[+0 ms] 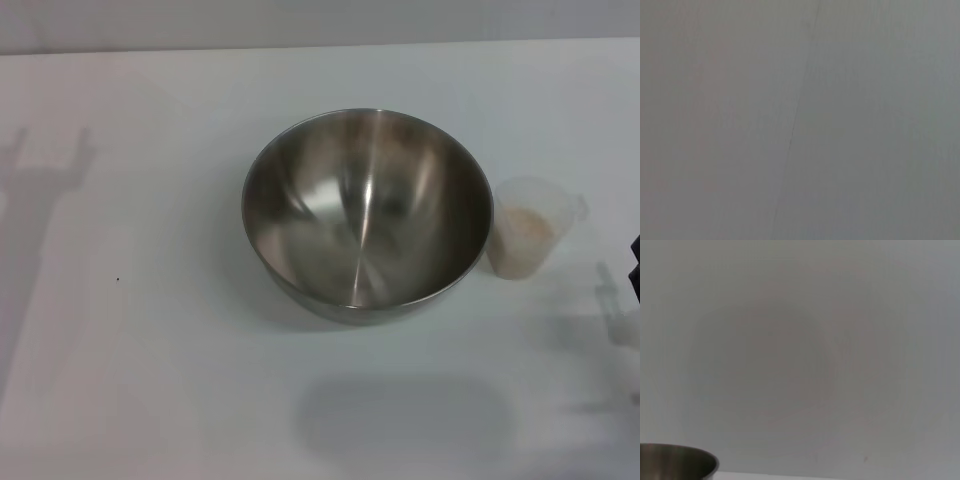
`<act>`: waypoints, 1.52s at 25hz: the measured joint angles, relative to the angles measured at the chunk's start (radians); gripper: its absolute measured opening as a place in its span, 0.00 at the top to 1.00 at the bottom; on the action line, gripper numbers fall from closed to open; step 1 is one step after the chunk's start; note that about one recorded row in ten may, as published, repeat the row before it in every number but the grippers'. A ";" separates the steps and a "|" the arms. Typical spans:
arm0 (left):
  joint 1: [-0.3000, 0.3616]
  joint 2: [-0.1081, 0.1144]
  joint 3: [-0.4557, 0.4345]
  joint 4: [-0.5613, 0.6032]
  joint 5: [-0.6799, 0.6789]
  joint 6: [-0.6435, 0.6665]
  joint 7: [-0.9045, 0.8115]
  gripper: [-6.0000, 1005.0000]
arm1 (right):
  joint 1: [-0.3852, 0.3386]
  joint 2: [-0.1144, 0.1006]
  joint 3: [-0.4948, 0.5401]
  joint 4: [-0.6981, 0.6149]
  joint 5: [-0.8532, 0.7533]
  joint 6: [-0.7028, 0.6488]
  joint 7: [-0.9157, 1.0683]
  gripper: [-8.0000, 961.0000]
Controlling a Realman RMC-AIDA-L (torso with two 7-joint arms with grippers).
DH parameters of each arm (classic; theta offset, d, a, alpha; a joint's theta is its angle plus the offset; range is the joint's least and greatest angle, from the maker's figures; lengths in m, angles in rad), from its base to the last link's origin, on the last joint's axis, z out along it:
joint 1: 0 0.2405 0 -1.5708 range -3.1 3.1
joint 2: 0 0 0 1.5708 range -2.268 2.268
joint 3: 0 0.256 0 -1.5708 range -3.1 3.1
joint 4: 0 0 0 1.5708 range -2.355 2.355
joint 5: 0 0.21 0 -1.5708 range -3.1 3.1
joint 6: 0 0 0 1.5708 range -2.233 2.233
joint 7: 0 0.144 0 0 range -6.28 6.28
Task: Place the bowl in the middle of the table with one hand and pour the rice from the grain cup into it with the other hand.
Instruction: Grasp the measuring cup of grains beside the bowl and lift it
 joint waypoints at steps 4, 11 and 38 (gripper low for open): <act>0.000 0.000 -0.001 0.000 0.000 -0.001 0.000 0.14 | 0.013 0.000 -0.005 -0.026 0.000 0.023 0.000 0.47; -0.003 0.000 -0.002 0.000 0.000 -0.005 0.000 0.14 | 0.044 -0.001 -0.043 -0.114 0.000 0.037 0.084 0.47; -0.008 0.001 -0.005 -0.012 -0.007 -0.010 0.005 0.14 | 0.100 -0.002 -0.134 -0.198 -0.002 0.103 0.142 0.47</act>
